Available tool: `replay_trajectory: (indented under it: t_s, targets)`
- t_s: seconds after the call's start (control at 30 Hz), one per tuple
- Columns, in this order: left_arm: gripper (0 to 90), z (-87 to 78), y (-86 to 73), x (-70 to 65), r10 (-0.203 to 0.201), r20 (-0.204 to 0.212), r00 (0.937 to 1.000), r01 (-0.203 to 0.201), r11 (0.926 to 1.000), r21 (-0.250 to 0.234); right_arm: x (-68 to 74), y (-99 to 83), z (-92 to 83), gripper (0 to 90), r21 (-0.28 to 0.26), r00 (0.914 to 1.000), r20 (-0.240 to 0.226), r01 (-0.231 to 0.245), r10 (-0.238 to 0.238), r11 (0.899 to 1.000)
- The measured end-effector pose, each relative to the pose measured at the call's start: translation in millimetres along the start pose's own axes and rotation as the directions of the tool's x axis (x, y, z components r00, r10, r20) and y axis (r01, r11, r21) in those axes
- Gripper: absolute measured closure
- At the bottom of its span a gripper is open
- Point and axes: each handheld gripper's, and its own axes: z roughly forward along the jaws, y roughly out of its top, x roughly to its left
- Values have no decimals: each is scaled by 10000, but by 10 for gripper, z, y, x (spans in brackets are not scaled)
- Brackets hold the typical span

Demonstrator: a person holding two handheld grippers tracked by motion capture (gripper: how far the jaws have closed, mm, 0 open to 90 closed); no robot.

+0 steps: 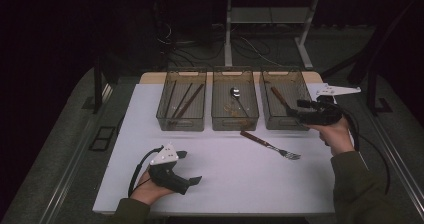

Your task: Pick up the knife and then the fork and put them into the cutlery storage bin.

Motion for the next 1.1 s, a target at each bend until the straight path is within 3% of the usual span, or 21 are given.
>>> replay_trajectory:
  t_s: [0.13, 0.5, 0.83, 1.1]
  targets:
    - [4, -3, -1, 0, 16, -3, 10000, -16, 10000, -3, 68, -65, -19, 341, -161, 9995, -297, -89, 85, 9998]
    - [4, -11, 4, -16, 101, -18, 9999, -101, 9999, 19, 227, -207, 36, 335, 16, 9965, -755, 369, -367, 9993]
    - [5, -9, 8, -23, 162, 14, 9999, -162, 9998, 63, 304, -283, 195, 352, 863, 9895, -1288, 766, -652, 9933]
    - [5, -6, 8, -25, 162, 5, 9999, -162, 9998, 83, 361, -335, 351, 419, 1712, 9828, -1606, 1186, -911, 9781]
